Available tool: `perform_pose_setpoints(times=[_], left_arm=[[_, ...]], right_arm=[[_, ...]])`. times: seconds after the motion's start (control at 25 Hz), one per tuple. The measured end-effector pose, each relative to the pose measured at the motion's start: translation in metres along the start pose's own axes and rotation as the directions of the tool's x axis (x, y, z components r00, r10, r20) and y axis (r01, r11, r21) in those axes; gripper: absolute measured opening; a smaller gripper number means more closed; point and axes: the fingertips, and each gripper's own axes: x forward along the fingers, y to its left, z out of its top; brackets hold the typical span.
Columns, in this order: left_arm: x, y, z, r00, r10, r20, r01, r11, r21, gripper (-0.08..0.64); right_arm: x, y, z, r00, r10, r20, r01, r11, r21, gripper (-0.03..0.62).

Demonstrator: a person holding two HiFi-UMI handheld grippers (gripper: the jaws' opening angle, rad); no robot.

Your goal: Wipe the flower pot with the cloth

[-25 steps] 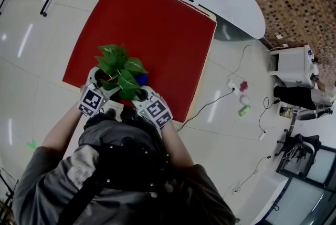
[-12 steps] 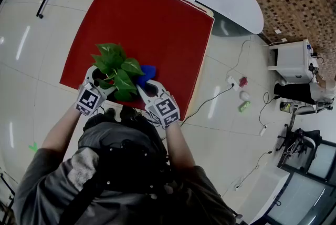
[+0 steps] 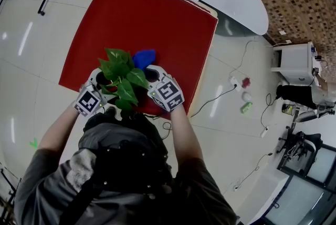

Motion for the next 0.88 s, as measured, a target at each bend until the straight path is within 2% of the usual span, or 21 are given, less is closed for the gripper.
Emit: perform_pose_setpoints(times=[0.28, 0.72, 0.88], left_arm=[[0.0, -0.001, -0.007, 1.0, -0.008, 0.003, 0.008, 1.0, -0.018, 0.434], [-0.002, -0.001, -0.009, 0.999, 0.01, 0.033, -0.008, 0.997, -0.071, 0.436], [-0.004, -0.001, -0.01, 1.0, 0.027, 0.016, -0.026, 0.997, -0.068, 0.442]], right_arm=[[-0.006, 0.018, -0.014, 0.996, 0.09, -0.016, -0.089, 0.995, 0.049, 0.064], [-0.02, 0.076, -0.032, 0.998, 0.065, 0.002, -0.065, 0.989, 0.134, 0.064], [-0.024, 0.087, -0.033, 1.0, -0.003, 0.021, 0.0, 0.986, 0.166, 0.064]])
